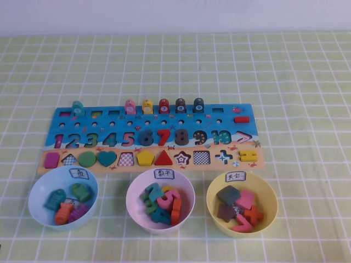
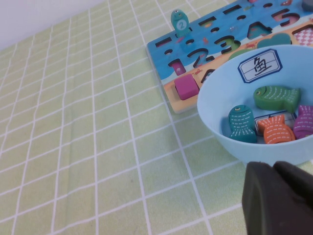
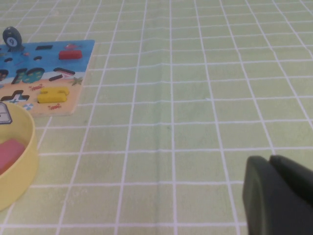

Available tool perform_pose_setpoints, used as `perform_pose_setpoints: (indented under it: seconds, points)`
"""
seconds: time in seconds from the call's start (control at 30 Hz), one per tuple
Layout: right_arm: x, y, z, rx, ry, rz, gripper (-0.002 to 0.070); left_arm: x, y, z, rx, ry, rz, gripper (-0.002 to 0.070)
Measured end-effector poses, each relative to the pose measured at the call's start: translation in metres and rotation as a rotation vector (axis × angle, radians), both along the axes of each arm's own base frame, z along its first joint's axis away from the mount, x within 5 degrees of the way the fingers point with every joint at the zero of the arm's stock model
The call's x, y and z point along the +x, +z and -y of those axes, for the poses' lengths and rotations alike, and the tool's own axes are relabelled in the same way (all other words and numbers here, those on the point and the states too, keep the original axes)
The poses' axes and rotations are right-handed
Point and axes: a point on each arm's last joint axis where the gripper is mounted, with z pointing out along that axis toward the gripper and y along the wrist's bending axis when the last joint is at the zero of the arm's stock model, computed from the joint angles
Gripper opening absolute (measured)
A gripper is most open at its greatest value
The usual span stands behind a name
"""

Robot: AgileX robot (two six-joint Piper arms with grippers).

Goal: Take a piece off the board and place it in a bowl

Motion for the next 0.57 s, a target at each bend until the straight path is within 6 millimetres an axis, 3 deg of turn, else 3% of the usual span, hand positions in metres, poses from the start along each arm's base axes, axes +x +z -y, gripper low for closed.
perform_pose_setpoints:
  seconds: [0.57]
  points:
    - [0.0000,0.0000,-0.0004,0.015,0.000,-0.001,-0.0017,0.0000,0.0000,0.0000,0.000,0.000,0.000,-0.0004]
